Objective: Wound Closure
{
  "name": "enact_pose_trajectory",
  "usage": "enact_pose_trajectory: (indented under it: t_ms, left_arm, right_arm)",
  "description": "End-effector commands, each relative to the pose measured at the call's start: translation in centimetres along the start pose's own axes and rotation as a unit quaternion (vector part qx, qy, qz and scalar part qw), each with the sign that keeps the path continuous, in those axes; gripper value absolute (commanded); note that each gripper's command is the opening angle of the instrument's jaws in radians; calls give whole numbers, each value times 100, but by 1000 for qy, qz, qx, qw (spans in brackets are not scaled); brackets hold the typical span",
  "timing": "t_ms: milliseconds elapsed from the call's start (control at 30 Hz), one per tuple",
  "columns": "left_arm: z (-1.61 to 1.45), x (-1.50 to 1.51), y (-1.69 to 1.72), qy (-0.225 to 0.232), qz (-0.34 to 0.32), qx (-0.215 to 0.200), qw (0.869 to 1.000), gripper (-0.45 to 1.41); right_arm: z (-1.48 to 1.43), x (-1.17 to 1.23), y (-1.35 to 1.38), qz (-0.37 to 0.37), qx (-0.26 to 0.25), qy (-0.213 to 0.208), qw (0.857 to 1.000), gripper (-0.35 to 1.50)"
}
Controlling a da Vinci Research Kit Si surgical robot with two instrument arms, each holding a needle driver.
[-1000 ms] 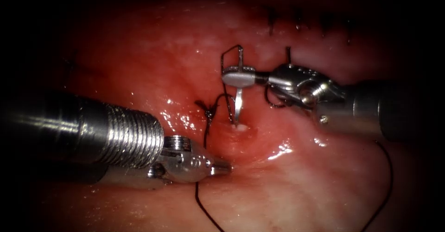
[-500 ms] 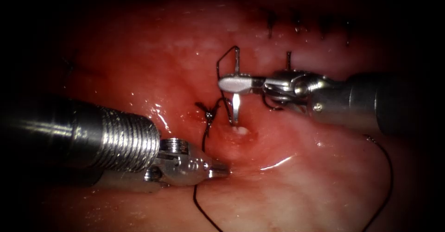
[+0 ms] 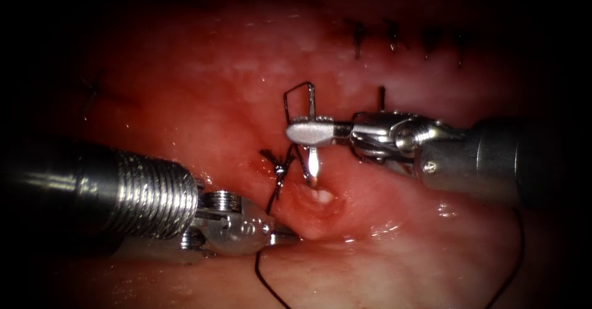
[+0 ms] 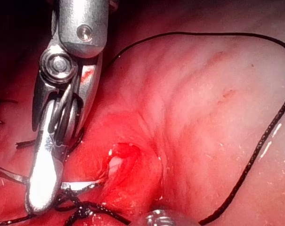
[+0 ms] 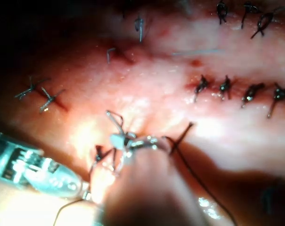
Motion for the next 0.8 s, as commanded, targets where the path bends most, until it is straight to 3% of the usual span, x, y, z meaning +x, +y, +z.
enact_pose_trajectory:
  t_ms: [33,433,733,800]
  left_arm:
    - [7,2,1,0,0,0,1000,-13]
    - [10,-1,0,0,2,2,1000,-18]
    - [10,0,1,0,1,2,1000,-20]
    - [9,0,2,0,1,2,1000,-23]
  right_arm:
    - [9,-6,5,3,1,-3,1000,-35]
    - [13,-51,-19,44,17,-27,999,-35]
    - [14,-46,-22,108,63,-35,992,-35]
    - [19,-32,-16,82,50,25,995,-35]
